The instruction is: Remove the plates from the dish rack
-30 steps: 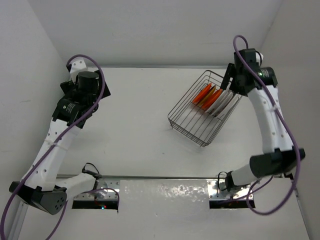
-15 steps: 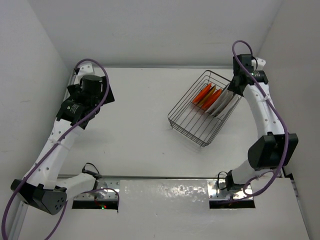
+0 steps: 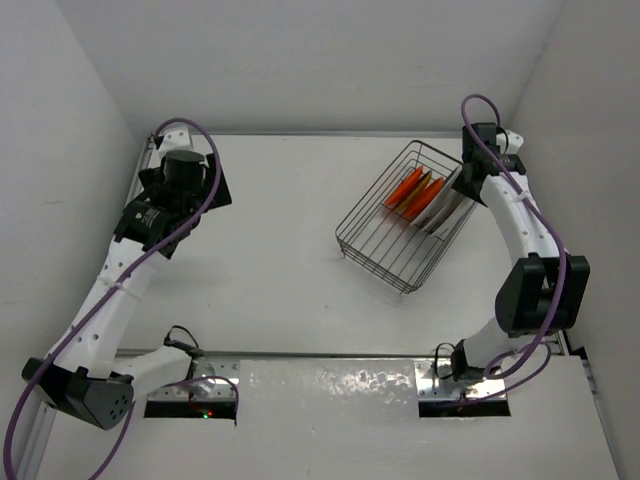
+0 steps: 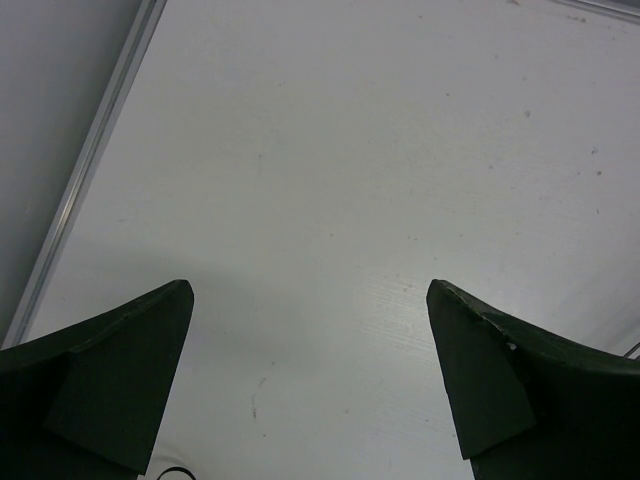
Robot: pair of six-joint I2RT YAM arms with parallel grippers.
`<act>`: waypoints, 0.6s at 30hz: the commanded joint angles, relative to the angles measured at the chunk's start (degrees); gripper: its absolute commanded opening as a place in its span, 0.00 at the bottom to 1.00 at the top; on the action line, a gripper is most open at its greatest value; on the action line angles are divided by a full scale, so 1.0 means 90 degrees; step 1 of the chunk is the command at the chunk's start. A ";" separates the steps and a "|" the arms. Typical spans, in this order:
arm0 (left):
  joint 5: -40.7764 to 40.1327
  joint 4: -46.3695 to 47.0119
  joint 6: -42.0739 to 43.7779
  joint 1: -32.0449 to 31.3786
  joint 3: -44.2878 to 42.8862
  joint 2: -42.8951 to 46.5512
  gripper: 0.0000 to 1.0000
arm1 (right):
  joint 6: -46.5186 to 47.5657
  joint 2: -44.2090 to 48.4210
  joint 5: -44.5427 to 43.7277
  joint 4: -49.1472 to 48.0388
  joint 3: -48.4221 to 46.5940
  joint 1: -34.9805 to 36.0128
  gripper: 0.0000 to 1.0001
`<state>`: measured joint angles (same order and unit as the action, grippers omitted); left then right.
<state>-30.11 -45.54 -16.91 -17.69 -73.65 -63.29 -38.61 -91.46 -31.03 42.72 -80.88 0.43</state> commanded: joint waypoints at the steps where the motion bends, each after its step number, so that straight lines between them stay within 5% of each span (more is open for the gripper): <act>1: 0.0074 0.0275 0.0082 -0.0046 0.0029 0.0059 1.00 | -0.0241 -0.0052 0.0156 -0.0391 0.0051 -0.0194 0.48; 5: 0.0074 0.0275 0.0101 -0.0046 -0.0010 0.0020 1.00 | -0.0514 -0.0092 0.0215 -0.0313 0.0110 -0.0194 0.33; 10: 0.0123 0.0265 0.0101 -0.0046 -0.0069 0.0010 1.00 | -0.0739 0.0055 -0.0117 0.0057 -0.0269 -0.0194 0.00; 18: 0.0640 0.0343 0.0072 -0.0046 -0.0303 -0.0253 1.00 | -0.0593 0.0152 -0.0838 0.1237 -0.1977 -0.0194 0.00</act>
<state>-26.79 -44.91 -16.78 -17.69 -73.63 -64.79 -41.82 -92.75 -33.28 53.23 -89.86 -1.04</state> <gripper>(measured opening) 0.999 0.035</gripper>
